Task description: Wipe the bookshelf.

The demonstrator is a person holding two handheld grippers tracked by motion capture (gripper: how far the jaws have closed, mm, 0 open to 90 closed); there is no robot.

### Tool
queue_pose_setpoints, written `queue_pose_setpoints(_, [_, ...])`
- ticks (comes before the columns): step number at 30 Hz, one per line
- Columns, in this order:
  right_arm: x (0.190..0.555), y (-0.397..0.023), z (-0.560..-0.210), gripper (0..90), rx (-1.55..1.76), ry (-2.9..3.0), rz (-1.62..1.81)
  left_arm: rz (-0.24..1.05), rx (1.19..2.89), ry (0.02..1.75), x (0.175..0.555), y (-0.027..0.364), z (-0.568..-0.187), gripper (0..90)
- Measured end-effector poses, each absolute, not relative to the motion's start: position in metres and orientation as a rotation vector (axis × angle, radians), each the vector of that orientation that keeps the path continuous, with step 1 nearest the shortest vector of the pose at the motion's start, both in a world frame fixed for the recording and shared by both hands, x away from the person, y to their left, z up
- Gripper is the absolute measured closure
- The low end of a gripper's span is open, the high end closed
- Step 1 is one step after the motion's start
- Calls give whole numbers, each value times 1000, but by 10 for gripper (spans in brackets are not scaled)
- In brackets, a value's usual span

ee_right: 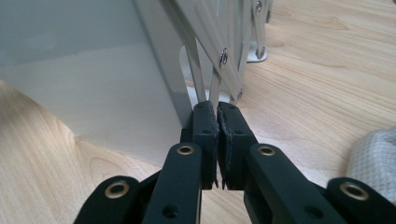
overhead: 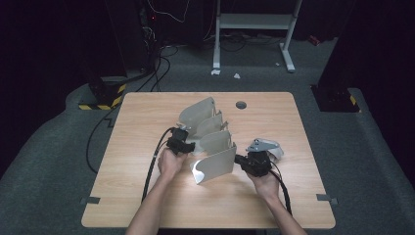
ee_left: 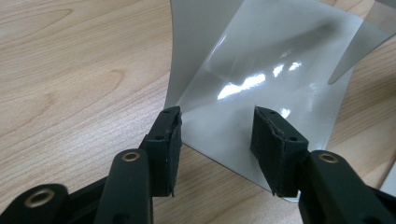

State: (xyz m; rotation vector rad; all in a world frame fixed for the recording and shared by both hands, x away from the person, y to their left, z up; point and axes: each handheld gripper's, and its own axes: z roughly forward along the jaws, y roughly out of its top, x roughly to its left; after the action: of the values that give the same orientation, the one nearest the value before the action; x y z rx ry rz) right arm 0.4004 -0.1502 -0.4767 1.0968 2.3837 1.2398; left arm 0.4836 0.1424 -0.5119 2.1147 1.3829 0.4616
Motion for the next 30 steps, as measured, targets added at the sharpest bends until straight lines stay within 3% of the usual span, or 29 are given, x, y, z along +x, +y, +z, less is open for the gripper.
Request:
queue_pose_setpoints(18, [422,-152,-461,835,1146,2319,1248,448,2117,1364,476,142,-512,517])
queue_pose_setpoints(30, [409,-147,-463,835,1105,2375,1263,450,2122,1325,458,141,-514,503])
